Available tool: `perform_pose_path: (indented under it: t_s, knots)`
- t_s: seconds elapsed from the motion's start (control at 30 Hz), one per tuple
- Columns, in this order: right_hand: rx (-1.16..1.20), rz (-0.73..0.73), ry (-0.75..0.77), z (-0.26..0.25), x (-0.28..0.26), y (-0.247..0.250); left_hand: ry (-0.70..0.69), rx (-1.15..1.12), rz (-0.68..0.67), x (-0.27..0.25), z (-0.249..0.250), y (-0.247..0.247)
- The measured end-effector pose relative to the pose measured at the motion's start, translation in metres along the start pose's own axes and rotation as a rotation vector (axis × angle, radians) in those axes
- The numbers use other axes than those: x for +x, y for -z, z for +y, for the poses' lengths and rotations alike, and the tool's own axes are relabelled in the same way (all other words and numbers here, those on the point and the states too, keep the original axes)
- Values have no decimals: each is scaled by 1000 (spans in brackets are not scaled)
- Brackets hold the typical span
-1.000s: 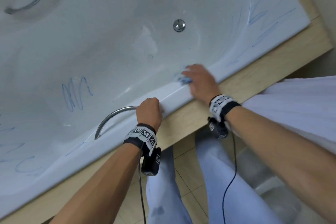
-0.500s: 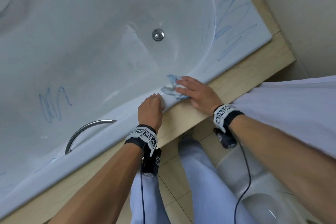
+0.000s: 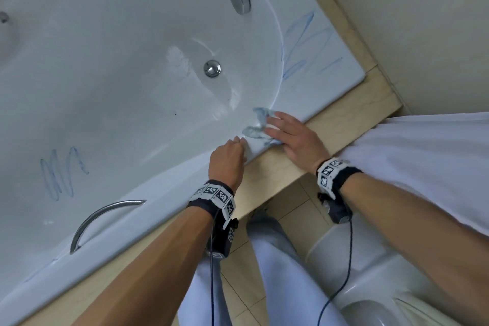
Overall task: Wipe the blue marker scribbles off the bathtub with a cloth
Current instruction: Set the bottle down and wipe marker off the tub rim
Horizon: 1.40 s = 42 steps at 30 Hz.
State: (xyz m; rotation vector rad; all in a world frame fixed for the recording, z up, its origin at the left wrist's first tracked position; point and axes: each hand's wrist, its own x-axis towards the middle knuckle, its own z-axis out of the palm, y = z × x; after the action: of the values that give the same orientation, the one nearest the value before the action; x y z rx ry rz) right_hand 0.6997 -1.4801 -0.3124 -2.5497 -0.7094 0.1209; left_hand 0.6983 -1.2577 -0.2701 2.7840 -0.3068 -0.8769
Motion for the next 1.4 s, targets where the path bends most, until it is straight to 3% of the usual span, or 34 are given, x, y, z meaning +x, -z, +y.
perform_pose_path:
  t_s: [0.03, 0.07, 0.1, 0.17, 0.23, 0.37, 0.47, 0.6, 0.67, 0.73, 0.8, 0.87, 0.9, 0.97, 1.03, 1.1, 1.17, 1.27, 1.33, 1.4]
  knots:
    - [-30, -41, 106, 13, 0, 8, 19, 17, -30, 3, 4, 2]
    - [-37, -39, 116, 30, 1, 15, 33, 35, -58, 6, 7, 5]
    - [-5, 29, 34, 48, 3, 21, 48, 47, -78, 7, 9, 8]
    - [102, 305, -324, 85, 12, 41, 67, 61, -110, 11, 12, 13]
    - [14, 439, -644, 113, 23, 63, 60, 84, -137, 13, 14, 18]
    - [27, 557, -687, 139, 46, 94, 48, 87, -153, 16, 15, 21]
    - [81, 684, -736, 145, 56, 90, 40, 86, -160, 16, 11, 18]
    - [71, 630, -808, 118, 64, 45, 47, 72, -148, 17, 6, 15]
    - [50, 605, -745, 85, 74, 27, 47, 62, -137, 17, 6, 15]
    - [65, 447, -560, 49, 73, 14, 46, 51, -142, 16, 6, 15]
    - [101, 193, -275, 30, 59, 6, 49, 45, -143, 16, 6, 16]
    - [91, 24, -40, 46, 56, 11, 44, 29, -146, 16, 5, 19]
    - [81, 0, -20, 59, 61, 14, 37, 20, -149, 16, 5, 20]
    - [82, 146, -245, 81, 77, 24, 18, 26, -154, 16, 6, 22]
    - [18, 459, -572, 101, 94, 33, 9, 33, -149, 17, 5, 22]
    - [-36, 581, -733, 104, 102, 32, -2, 35, -152, 16, 4, 23]
    - [-7, 516, -737, 85, 95, 23, -9, 38, -167, 15, 3, 24]
    - [42, 265, -492, 55, 56, 19, -19, 58, -187, 15, 2, 30]
    - [43, 141, -382, 63, 38, 28, -36, 75, -209, 17, 1, 36]
    - [28, 168, -453, 78, 49, 38, -53, 68, -221, 21, -2, 41]
